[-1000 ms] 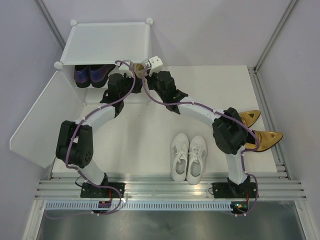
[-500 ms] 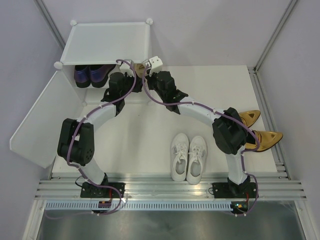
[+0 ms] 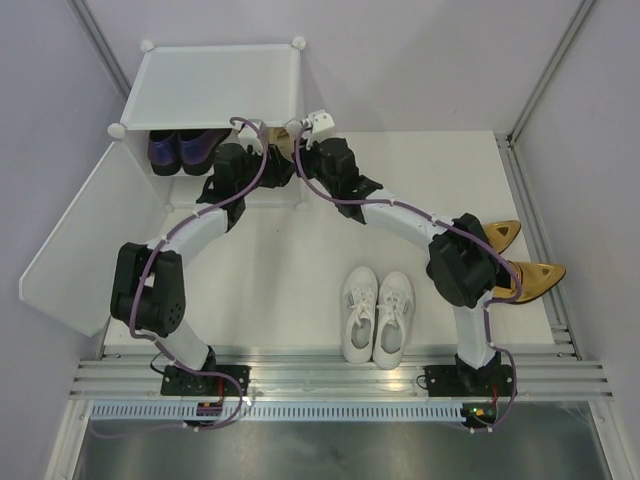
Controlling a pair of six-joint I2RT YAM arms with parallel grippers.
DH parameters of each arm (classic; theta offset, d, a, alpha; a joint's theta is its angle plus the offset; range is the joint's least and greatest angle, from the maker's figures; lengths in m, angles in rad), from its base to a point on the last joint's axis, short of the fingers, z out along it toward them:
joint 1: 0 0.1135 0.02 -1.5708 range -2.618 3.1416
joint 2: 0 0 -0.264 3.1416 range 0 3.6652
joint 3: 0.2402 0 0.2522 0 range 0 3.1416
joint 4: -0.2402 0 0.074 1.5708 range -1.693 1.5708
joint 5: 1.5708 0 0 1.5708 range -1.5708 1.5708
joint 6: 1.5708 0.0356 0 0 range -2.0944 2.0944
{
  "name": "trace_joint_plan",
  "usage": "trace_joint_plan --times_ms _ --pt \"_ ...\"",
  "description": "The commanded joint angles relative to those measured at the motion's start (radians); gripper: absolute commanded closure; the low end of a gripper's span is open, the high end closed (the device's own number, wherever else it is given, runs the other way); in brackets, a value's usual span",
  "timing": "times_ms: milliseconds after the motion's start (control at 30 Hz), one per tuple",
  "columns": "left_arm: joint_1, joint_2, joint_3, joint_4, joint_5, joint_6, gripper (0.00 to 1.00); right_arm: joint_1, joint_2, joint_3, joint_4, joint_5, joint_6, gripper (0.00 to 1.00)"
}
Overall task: Place and organize the shoes in the shoe cabinet
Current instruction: Place the shoe in the shoe cabinet, then pick up the shoe from the center of the board.
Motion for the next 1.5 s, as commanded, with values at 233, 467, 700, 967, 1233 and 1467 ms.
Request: trace_joint_plan --times_ms 233,467,700,967,1233,1467 --pt "0.031 -0.201 0.051 -0.245 0.015 -0.018 0.37 -0.066 -0.082 -0.01 -0.071 -0.103 0.102 0.32" --pt "0.029 -0.306 0.158 -0.497 -0.019 0.099 0.24 -0.071 -0.247 -0.16 -0.113 -0.149 0.098 0.25" --pt "0.031 -0.535 0.128 -0.637 -0.1 0.227 0.14 -0.071 -0.482 -0.38 -0.273 -0.158 0.124 0.24" --pt "0.028 -0.85 -0.252 -0.472 -0.18 0.141 0.0 -0.068 -0.694 -0.558 -0.505 -0.098 0.216 0.25" --pt "0.017 -0.95 -0.293 -0.472 -0.177 0.143 0.1 -0.065 -0.88 -0.691 -0.652 -0.112 0.266 0.26" --pt "0.017 -0.982 -0.306 -0.472 -0.237 0.123 0.0 -0.03 -0.961 -0.774 -0.711 -0.19 0.346 0.35"
